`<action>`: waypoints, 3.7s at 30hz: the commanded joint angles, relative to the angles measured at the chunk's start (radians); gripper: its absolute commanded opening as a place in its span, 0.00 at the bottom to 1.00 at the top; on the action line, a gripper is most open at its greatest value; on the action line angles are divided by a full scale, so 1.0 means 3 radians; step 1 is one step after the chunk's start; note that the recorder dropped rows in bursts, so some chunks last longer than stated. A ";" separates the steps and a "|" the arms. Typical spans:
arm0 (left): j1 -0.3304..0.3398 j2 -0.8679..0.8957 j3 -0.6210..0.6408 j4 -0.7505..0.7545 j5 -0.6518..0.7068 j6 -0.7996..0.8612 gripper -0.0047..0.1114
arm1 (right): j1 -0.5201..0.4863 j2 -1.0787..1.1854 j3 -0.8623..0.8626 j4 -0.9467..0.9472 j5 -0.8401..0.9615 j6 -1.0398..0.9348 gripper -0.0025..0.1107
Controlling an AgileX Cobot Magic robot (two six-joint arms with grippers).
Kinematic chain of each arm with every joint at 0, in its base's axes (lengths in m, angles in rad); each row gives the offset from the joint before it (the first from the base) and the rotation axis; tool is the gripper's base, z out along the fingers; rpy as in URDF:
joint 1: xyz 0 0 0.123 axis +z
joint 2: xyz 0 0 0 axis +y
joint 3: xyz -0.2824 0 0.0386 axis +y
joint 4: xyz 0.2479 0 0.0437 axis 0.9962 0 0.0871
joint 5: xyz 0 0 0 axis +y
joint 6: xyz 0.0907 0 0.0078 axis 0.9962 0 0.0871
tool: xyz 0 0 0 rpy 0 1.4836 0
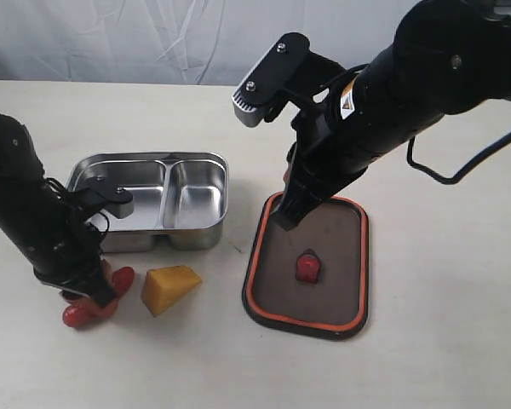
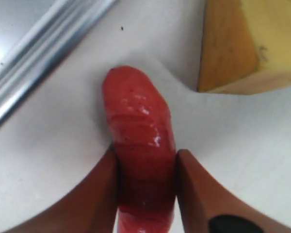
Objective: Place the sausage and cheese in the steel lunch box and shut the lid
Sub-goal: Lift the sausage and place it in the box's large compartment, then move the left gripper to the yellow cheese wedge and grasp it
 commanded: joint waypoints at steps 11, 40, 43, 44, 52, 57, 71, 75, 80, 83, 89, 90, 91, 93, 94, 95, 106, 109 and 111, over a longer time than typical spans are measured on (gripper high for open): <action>-0.0044 -0.0623 -0.0392 0.0370 0.0667 -0.0627 0.04 | -0.0007 -0.0029 0.0004 -0.0040 0.0006 -0.0002 0.02; -0.0044 -0.0158 -0.0986 0.0846 -0.0577 -0.0884 0.47 | -0.0007 -0.0029 0.0004 -0.0041 0.0056 0.0094 0.02; -0.0044 -0.0158 -0.0986 0.0846 -0.0522 -0.0884 0.57 | -0.0007 -0.0029 0.0004 -0.0041 0.0056 0.0094 0.02; -0.0044 -0.0158 -0.0986 0.0846 -0.0522 -0.0884 0.58 | -0.0007 -0.0029 0.0004 -0.0041 0.0056 0.0094 0.02; -0.0044 -0.0330 -0.0986 0.0350 -0.0186 -0.0829 0.58 | -0.0007 -0.0029 0.0004 -0.0061 0.0180 0.0093 0.02; -0.0044 -0.0385 -0.0986 0.0185 0.0595 -0.0813 0.58 | -0.0007 -0.0029 0.0004 -0.0206 0.0263 0.0139 0.02; -0.0384 -0.0385 -0.0865 -0.0198 0.0916 -0.0638 0.58 | -0.0007 -0.0029 0.0004 -0.0504 0.0202 0.0453 0.02; -0.0646 -0.0385 -0.0774 0.0019 0.0630 -0.0595 0.58 | -0.0007 -0.0029 0.0004 -0.0505 0.0196 0.0453 0.02; -0.0678 -0.0322 -0.0764 0.0157 0.0477 -0.0595 0.58 | -0.0007 -0.0029 0.0004 -0.0505 0.0196 0.0453 0.02; -0.0678 -0.0229 -0.0764 0.0163 0.0448 -0.0595 0.58 | -0.0007 -0.0029 0.0004 -0.0505 0.0196 0.0453 0.02; -0.0678 -0.0022 -0.0764 0.0127 0.0456 -0.0595 0.58 | -0.0007 -0.0029 0.0004 -0.0505 0.0184 0.0453 0.02; -0.0678 -0.0003 -0.0764 0.0119 0.0456 -0.0595 0.58 | -0.0007 -0.0029 0.0004 -0.0505 0.0184 0.0453 0.02; -0.0678 0.0029 -0.0764 0.0119 0.0429 -0.0595 0.58 | -0.0007 -0.0029 0.0004 -0.0505 0.0184 0.0453 0.02; -0.0678 0.0073 -0.0764 0.0119 0.0389 -0.0595 0.58 | -0.0007 -0.0029 0.0004 -0.0505 0.0184 0.0453 0.02; -0.0678 0.0099 -0.0764 0.0125 0.0360 -0.0595 0.58 | -0.0007 -0.0029 0.0004 -0.0505 0.0184 0.0453 0.02; -0.0678 0.0116 -0.0764 0.0125 0.0349 -0.0587 0.58 | -0.0007 -0.0029 0.0004 -0.0505 0.0184 0.0453 0.02; -0.0678 0.0344 -0.0764 0.0047 0.0365 -0.0587 0.55 | -0.0007 -0.0029 0.0004 -0.0505 0.0177 0.0453 0.02; -0.0678 0.0346 -0.0764 -0.0061 0.0435 -0.0587 0.37 | -0.0007 -0.0029 0.0004 -0.0505 0.0177 0.0453 0.02; -0.0678 0.0346 -0.0764 -0.0145 0.0449 -0.0587 0.23 | -0.0007 -0.0029 0.0004 -0.0505 0.0177 0.0453 0.02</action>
